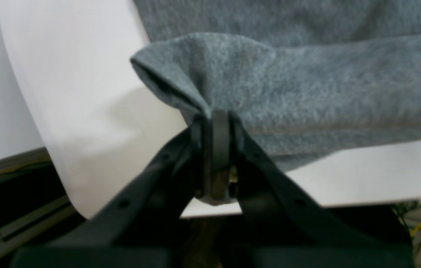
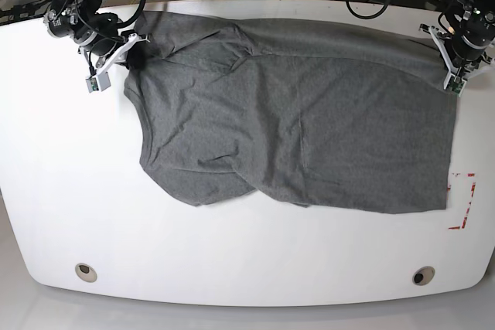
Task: Fold the T-shirt properly
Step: 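Lift the grey T-shirt with both grippers and swing it up high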
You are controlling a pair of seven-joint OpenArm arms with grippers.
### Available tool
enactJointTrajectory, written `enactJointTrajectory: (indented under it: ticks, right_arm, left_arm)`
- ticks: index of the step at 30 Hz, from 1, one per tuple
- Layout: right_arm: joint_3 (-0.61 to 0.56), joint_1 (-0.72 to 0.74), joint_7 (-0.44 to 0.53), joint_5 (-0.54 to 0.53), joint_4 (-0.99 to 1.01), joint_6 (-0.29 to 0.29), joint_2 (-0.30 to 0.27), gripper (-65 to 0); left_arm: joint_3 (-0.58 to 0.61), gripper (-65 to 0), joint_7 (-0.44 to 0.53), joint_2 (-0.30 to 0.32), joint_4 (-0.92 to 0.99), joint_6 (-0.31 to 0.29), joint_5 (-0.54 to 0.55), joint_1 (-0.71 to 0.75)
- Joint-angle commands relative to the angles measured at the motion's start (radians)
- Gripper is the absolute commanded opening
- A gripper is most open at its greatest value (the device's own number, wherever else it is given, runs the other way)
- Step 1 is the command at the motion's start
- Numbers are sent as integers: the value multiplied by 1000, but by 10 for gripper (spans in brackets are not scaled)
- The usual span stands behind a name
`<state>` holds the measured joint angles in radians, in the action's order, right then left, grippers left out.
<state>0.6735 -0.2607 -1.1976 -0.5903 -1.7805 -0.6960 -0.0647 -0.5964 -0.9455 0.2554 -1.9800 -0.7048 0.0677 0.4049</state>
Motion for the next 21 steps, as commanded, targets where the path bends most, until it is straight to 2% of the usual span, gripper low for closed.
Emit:
enactJointTrajectory:
  ticks: [1,6,12,21]
  right_arm:
    - [2,-1,18,-17,-48,-2,-22,-650]
    - [-4,48,18,-13,-61,-2,-63,-650]
    - [-11,189,17,-12,-57,-2,-133,-650]
    - [-128,461,17,-9,18,-2,-254,-650]
  left_arm:
    - [-3,-650,15,15,-15,7,-3,-21]
    - [77,-650,13,14,-17,7,-3,-99]
    - [154,-650,13,14,-17,7,-3,-242]
    - [267,-650,13,14,-23,7,-3,-481]
